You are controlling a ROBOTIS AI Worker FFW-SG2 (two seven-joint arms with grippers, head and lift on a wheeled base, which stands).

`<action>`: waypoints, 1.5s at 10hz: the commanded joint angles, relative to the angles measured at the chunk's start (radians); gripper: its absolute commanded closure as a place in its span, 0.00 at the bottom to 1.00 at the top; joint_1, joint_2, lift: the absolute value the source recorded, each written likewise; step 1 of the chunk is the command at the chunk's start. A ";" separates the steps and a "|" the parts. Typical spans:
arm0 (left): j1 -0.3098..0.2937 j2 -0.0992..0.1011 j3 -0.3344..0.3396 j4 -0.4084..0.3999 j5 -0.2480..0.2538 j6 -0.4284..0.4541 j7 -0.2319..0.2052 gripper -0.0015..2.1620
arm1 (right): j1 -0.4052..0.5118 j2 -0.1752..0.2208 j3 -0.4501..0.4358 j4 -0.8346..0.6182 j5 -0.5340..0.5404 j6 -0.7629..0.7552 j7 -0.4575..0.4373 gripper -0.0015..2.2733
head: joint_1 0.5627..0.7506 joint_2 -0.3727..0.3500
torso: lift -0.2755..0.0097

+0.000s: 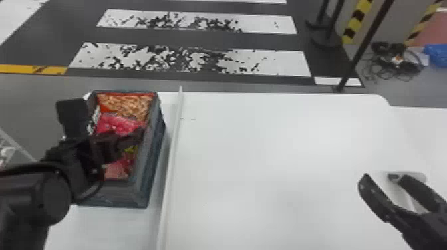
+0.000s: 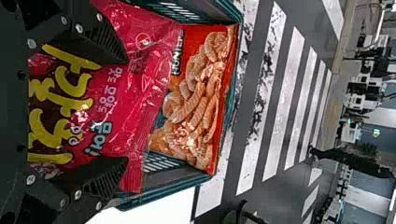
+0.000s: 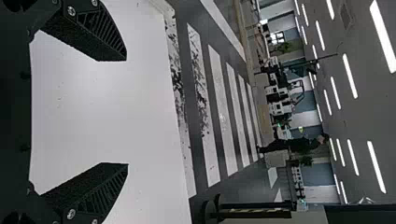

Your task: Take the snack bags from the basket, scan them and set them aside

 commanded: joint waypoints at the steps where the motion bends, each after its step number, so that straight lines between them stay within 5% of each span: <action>1: 0.002 -0.004 0.009 0.007 0.008 0.039 0.041 0.91 | 0.000 -0.002 -0.006 0.000 -0.011 0.000 0.000 0.06 | 0.70 0.47 | 0.70; 3: 0.004 -0.004 0.022 -0.002 0.018 0.088 0.041 1.00 | 0.001 -0.002 -0.012 0.003 -0.022 0.000 0.000 0.06 | 0.70 0.49 | 0.70; 7: 0.036 -0.021 0.033 -0.045 0.026 0.064 0.044 1.00 | -0.003 -0.008 -0.026 0.016 -0.045 -0.003 -0.001 0.06 | 0.70 0.48 | 0.70; 12: 0.192 -0.046 0.021 -0.321 0.020 -0.078 0.120 1.00 | -0.012 -0.011 -0.035 0.032 -0.068 -0.012 0.000 0.06 | 0.70 0.46 | 0.70; 15: 0.258 -0.047 0.015 -0.482 -0.057 -0.075 0.153 1.00 | -0.009 -0.012 -0.042 0.036 -0.089 -0.027 0.000 0.06 | 0.70 0.45 | 0.70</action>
